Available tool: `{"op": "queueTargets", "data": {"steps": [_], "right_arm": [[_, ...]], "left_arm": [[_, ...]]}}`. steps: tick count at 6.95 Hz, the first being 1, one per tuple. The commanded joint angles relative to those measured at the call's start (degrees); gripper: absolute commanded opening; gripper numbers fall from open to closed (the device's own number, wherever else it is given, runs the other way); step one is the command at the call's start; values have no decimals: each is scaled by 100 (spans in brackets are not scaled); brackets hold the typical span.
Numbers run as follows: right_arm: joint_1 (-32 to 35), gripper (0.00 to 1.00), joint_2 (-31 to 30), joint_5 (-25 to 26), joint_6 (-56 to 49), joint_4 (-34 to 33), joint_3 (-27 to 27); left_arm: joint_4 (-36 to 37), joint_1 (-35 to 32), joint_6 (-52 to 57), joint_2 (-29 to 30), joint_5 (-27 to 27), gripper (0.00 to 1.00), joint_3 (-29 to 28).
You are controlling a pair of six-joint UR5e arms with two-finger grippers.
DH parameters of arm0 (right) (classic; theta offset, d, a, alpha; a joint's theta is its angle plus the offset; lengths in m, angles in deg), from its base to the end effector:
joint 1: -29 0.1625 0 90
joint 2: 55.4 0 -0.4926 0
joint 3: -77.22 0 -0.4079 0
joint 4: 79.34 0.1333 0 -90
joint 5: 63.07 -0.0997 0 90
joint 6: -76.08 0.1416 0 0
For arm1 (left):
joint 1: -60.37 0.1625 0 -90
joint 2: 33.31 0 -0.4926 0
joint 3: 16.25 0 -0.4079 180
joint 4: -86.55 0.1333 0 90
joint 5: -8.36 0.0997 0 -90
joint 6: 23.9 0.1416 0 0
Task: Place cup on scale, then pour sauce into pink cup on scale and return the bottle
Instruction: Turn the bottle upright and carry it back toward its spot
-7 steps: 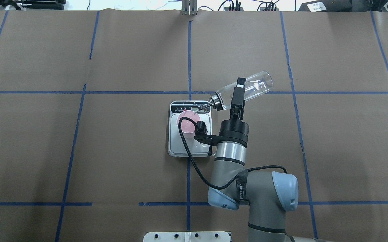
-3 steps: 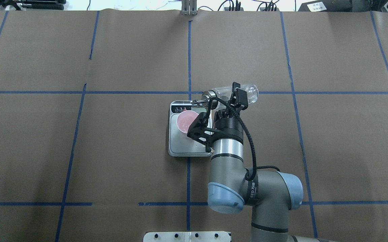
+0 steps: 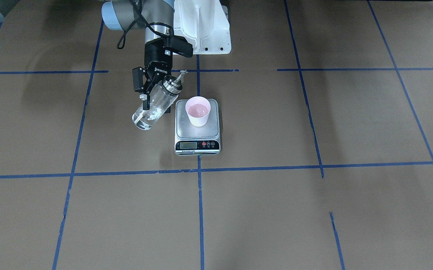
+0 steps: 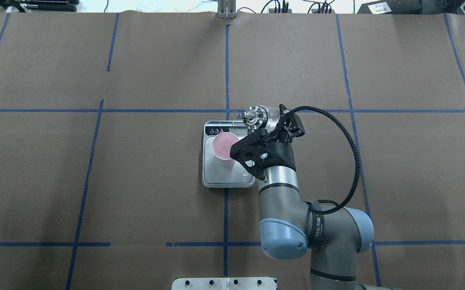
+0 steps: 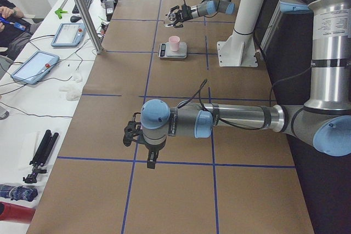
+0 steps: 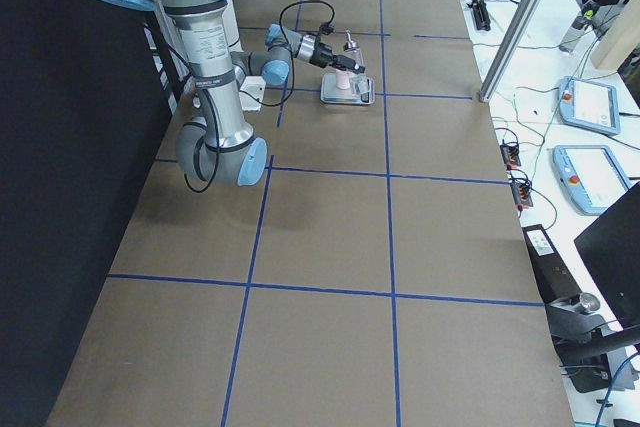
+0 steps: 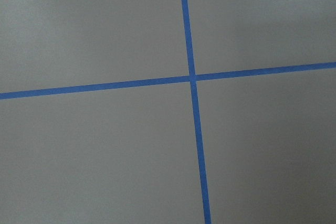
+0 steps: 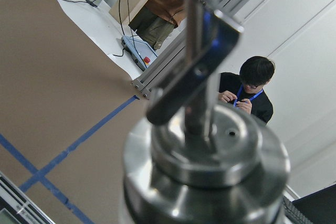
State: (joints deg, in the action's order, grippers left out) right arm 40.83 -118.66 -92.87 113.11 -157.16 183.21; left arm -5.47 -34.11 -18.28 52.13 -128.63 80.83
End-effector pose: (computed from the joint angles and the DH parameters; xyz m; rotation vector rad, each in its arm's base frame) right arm -0.5701 -0.3812 0.2845 1.2644 -0.2109 -0.1142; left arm -0.0668 -0.4716 0.7240 0.1466 0.8100 0.0513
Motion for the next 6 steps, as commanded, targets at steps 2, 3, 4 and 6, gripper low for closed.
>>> {"op": "queueTargets", "data": {"steps": [2, 3, 4, 6], "right_arm": [[56, 0, -246, -438, 1293, 12, 580], [83, 0, -326, -786, 1767, 12, 790], [239, 0, -466, -1277, 2372, 12, 862], [634, 0, -792, -2112, 4193, 20, 906]], "left_arm": [[0, 0, 0, -1, 6, 100, 3], [0, 0, 0, -10, 6, 100, -5], [0, 0, 0, -10, 6, 100, -5], [-9, 0, 0, -10, -3, 100, -5]]}}
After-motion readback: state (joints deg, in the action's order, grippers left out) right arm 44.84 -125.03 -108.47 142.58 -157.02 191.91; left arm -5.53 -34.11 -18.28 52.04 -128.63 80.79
